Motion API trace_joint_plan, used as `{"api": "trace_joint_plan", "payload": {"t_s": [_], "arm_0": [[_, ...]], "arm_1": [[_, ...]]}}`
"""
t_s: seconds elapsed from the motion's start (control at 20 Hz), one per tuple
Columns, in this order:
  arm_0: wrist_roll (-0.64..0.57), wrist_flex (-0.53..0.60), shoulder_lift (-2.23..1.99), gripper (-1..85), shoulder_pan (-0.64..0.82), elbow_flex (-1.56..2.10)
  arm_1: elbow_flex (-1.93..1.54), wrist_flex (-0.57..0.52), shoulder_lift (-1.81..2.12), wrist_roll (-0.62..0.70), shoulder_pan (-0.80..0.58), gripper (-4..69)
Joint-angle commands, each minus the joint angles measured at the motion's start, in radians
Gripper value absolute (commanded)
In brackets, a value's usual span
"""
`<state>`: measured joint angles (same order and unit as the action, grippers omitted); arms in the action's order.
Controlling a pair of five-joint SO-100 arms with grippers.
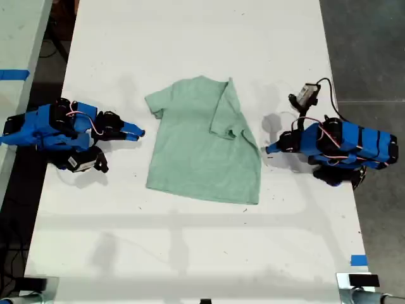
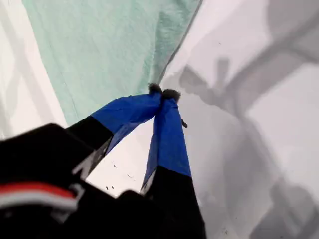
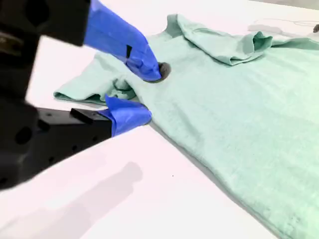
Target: Fold t shirt
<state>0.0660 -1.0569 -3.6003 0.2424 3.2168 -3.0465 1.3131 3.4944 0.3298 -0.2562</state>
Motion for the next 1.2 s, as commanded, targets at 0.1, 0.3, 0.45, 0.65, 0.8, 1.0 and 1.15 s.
{"api": "trace_joint_plan", "payload": {"t_s": [0.1,0.3,0.45,0.65,0.8,1.0,1.15], "arm_0": [[-0.008,0.002,-0.006,10.4,0.055,0.006],[-0.015,0.003,-0.006,10.5,0.322,0.008],[-0.015,0.003,-0.006,10.5,0.449,0.008],[-0.015,0.003,-0.006,10.6,0.448,0.008],[-0.014,0.003,-0.006,10.6,0.442,0.008],[-0.014,0.003,-0.006,10.6,0.426,0.008],[-0.014,0.003,-0.006,10.7,0.425,0.008]], "arm_1": [[-0.046,0.003,0.015,-0.018,0.003,0.5],[-0.046,0.003,0.015,-0.023,0.006,0.5],[-0.046,0.003,0.015,-0.023,0.006,0.5],[-0.046,0.005,0.015,-0.021,0.009,0.5],[-0.046,0.005,0.015,-0.021,0.011,0.5],[-0.046,0.005,0.015,-0.023,0.011,0.5],[-0.046,0.005,0.015,-0.023,0.014,0.5]]}}
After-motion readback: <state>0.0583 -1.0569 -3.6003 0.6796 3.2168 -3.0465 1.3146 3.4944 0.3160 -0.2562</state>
